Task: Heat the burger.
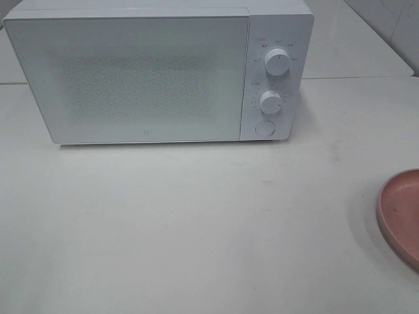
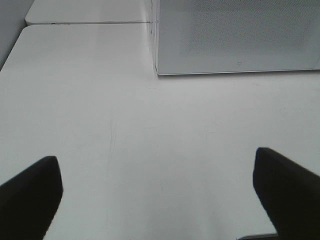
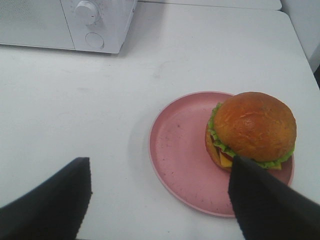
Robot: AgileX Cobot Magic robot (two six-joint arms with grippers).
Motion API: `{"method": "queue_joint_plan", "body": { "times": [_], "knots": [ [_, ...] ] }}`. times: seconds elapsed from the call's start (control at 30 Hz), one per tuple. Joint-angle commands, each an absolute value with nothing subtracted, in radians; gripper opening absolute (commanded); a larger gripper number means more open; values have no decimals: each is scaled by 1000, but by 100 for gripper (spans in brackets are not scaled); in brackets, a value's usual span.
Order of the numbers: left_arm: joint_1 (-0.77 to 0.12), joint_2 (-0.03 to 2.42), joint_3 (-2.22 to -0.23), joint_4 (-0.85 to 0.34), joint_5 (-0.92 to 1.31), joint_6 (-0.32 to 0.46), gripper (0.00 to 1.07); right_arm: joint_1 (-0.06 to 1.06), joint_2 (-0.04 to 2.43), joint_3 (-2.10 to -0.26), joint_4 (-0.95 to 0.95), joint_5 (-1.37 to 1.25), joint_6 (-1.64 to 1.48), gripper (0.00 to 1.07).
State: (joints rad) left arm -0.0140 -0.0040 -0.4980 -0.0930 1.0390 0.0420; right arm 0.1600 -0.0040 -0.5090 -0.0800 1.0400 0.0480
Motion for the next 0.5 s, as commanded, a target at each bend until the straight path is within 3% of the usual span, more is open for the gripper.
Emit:
{"method": "queue_joint_plan", "body": {
  "times": [0.03, 0.5],
  "knots": [
    [-12, -33, -497, -92, 1038, 37, 96, 153, -29, -506, -85, 1036, 47, 76],
    [-12, -33, -497, -92, 1038, 37, 96, 153, -29, -506, -85, 1036, 47, 76]
  ]
}}
